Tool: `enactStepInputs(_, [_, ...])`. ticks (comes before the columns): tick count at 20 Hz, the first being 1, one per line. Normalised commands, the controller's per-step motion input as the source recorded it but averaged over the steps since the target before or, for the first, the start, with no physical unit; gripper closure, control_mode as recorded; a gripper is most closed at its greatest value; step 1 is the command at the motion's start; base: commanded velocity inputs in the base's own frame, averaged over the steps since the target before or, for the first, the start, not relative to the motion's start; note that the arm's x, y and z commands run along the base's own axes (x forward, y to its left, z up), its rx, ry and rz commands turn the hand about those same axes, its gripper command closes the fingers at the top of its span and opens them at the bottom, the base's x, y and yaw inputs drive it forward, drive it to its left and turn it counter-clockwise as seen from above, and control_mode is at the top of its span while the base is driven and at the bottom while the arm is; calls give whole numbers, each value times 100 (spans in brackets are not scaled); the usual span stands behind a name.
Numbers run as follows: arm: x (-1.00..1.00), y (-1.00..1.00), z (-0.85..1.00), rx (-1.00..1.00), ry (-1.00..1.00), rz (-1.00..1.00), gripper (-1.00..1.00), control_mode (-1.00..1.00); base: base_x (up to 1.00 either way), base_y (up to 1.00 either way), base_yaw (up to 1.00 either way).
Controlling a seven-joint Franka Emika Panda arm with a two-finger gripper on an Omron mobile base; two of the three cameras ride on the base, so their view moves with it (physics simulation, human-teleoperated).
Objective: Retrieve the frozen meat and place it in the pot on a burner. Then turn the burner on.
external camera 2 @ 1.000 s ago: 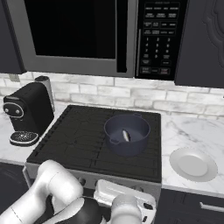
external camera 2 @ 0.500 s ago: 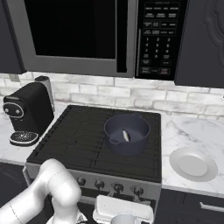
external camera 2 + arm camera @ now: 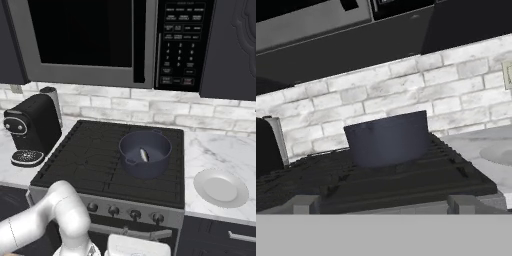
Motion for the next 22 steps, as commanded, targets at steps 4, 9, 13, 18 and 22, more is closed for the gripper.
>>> enactStepInputs(4, [0, 0, -29, -7, 0, -1, -100, -100, 0, 0, 0])
enactStepInputs(9, [0, 0, -30, -5, 0, -4, -100, -100, 0, 0, 0])
enactStepInputs(13, [0, 0, -27, -5, 0, -5, -100, -100, 0, 0, 0])
enactStepInputs(18, [0, 0, -12, 0, 0, -8, -100, -100, 0, 0, 0])
enactStepInputs(22, [0, 3, 0, 0, 0, -5, -100, -100, 0, 0, 0])
